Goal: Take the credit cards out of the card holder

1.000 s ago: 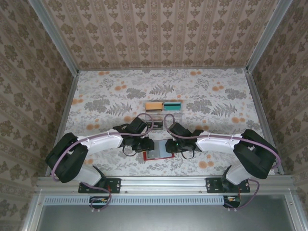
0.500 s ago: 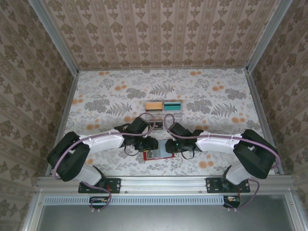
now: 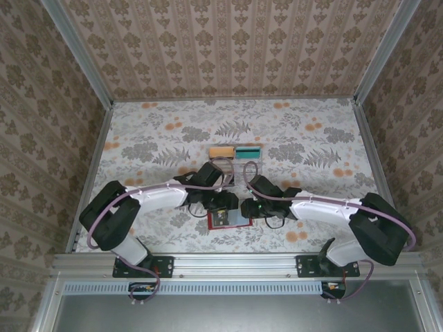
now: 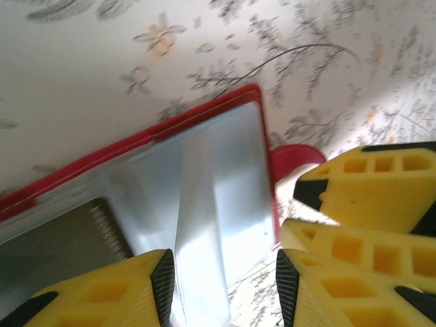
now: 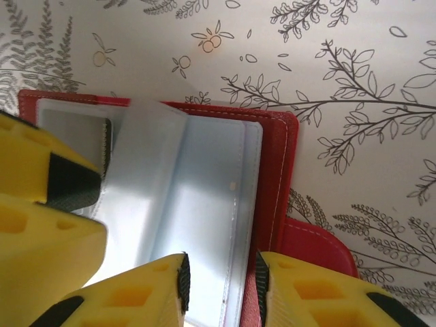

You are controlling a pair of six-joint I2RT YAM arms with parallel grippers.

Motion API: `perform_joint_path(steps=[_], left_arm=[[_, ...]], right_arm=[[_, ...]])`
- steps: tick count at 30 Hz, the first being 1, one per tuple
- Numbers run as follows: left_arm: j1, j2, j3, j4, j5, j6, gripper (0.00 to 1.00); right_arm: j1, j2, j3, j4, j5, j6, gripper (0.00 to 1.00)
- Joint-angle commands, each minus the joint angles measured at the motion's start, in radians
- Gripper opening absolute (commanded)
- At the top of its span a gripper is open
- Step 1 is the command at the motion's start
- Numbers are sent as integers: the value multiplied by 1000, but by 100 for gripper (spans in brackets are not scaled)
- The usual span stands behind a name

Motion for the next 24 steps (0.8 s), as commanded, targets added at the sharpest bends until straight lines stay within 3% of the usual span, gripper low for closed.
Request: perform_joint_path(steps=[1, 8, 16, 24], left_arm=[[-14, 30, 44, 18, 37, 35, 46], [-24, 52, 70, 34, 68, 47, 46], [10, -66, -12, 1, 16, 47, 44], [105, -245, -145, -145, -92, 69, 17]], right_arm=[[-7, -67, -21, -34, 41, 20, 36], [-18, -160, -49, -56, 72, 33, 40], [-15, -145, -9, -30, 35, 13, 40], [23, -45, 50, 72, -55, 33, 32]])
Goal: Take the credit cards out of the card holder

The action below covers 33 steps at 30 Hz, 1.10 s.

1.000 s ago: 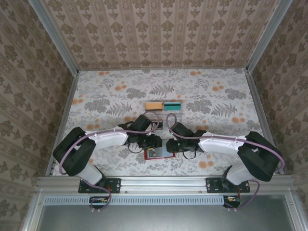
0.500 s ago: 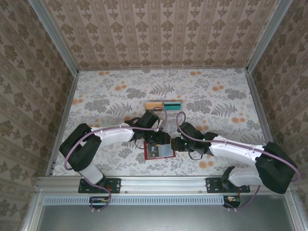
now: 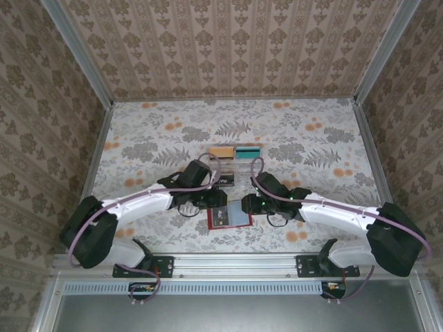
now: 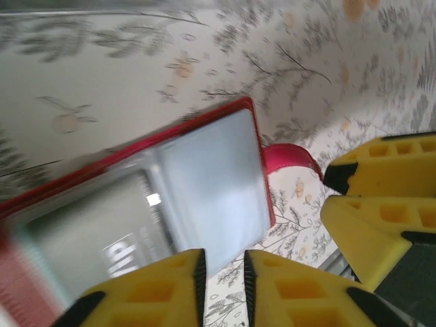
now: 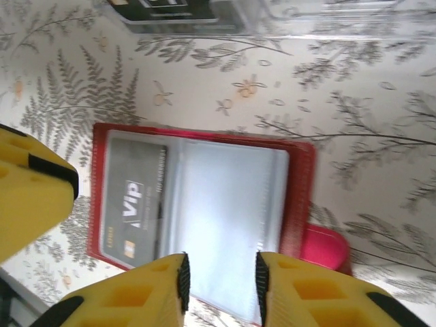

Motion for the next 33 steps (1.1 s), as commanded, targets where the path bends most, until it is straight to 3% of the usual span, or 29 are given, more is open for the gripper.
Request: perform_joint_path(steps=[1, 6, 33], left_arm=[[37, -30, -60, -87, -48, 25, 13], [57, -9, -103, -59, -28, 35, 1], [31, 97, -131, -3, -22, 25, 0]], right_arm=[[24, 57, 45, 72, -64, 18, 31], [47, 150, 62, 148, -92, 63, 26], [58, 296, 73, 211, -165, 154, 21]])
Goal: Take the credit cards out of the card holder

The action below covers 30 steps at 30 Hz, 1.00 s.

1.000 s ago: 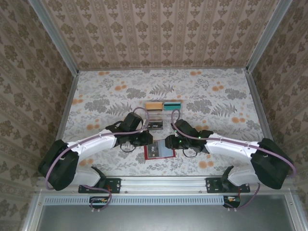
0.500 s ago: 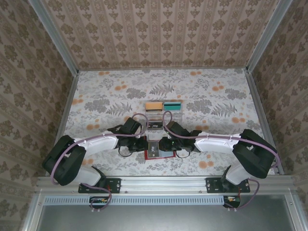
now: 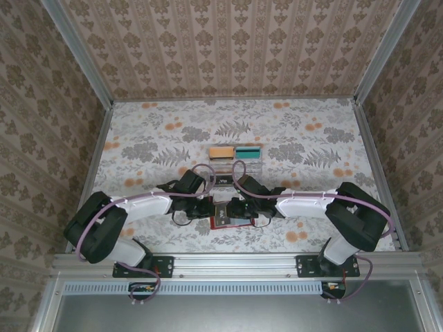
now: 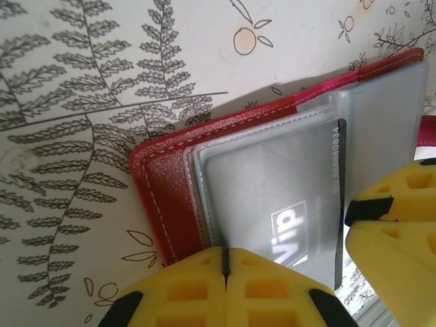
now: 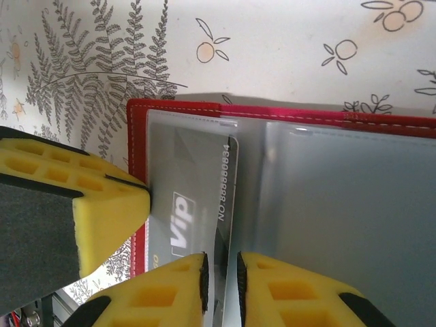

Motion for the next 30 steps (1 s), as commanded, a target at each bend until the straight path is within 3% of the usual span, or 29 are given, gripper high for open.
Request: perform_joint_path(steps=[1, 24, 30], left_arm=[[-8, 21, -12, -33, -15, 6, 0], [-22, 19, -14, -29, -24, -1, 0], [-22, 24, -10, -25, -23, 0, 0]], right_arm=[[4, 19, 9, 27, -27, 21, 21], [4, 41, 4, 13, -20, 43, 22], [3, 56, 0, 61, -49, 57, 16]])
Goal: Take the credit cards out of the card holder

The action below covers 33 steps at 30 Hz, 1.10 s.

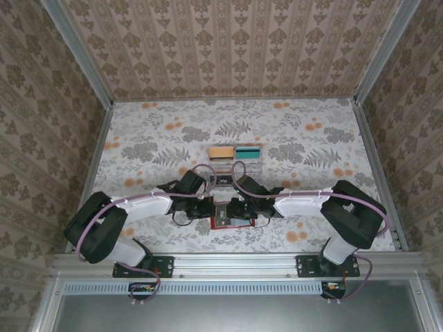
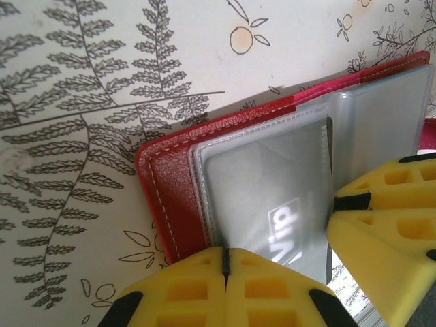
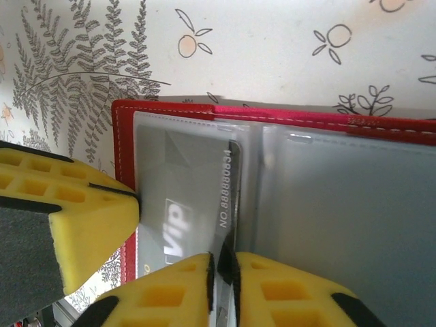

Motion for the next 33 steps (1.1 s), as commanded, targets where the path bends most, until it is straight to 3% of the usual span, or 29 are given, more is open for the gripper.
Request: perform_joint_path(steps=[1, 6, 21, 24, 33], left_arm=[[-16, 25, -10, -28, -14, 0, 0], [-16, 19, -8, -37, -19, 3, 0], [-16, 26, -6, -45, -26, 10, 0], [-15, 29, -4, -44, -26, 11, 0], [-16, 28, -4, -44, -25, 9, 0]], right_arm=[[4, 19, -2, 47, -34, 26, 13], [-4, 3, -11, 36, -25, 28, 0], [-54, -81, -71, 38, -32, 14, 0], [-50, -62, -66, 67, -52, 25, 12], [-46, -21, -56, 103, -92, 34, 14]])
